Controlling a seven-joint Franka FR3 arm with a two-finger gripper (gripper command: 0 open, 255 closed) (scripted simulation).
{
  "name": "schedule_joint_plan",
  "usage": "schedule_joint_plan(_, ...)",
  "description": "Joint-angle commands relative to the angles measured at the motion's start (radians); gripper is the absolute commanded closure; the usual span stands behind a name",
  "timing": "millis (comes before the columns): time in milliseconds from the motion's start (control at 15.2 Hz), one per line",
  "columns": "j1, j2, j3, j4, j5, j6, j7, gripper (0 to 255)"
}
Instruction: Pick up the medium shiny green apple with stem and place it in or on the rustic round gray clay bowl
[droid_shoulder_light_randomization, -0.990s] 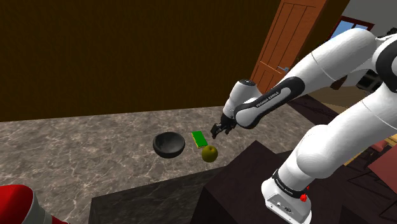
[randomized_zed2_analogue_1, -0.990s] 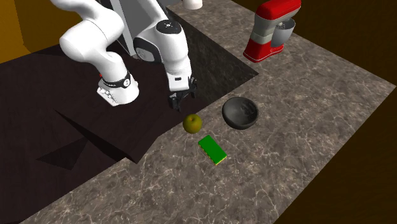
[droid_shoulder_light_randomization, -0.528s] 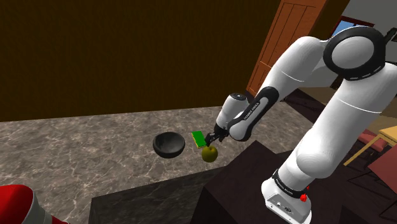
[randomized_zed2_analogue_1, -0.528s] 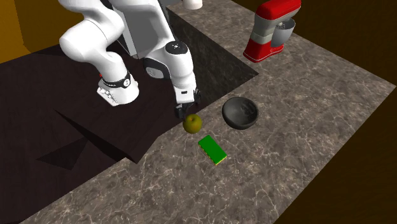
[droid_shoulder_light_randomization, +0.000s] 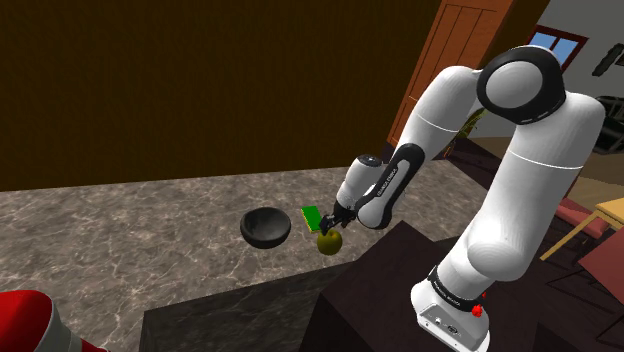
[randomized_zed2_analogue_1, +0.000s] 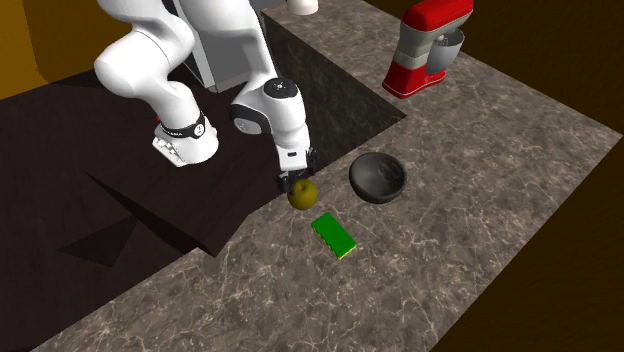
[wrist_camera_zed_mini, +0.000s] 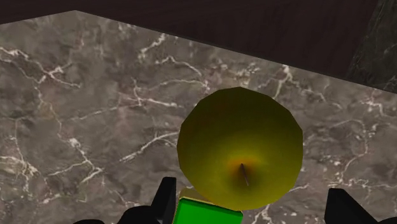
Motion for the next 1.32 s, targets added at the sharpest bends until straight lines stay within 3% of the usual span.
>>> schedule_joint_plan(0,0.001,0.002,-0.001,0.0,-0.001,0.002,0.0,0)
schedule_joint_plan(264,0.001,0.002,-0.001,0.0,0.0,0.002,0.0,0)
schedule_joint_plan(330,0.001,0.002,-0.001,0.0,0.0,0.002,0.0,255)
schedule_joint_plan(924,0.001,0.002,-0.001,0.0,0.0,0.002,0.0,255)
schedule_joint_plan(1254,-0.047,-0.106,0.056,-0.019,0.04,-0.087,-0.032,255)
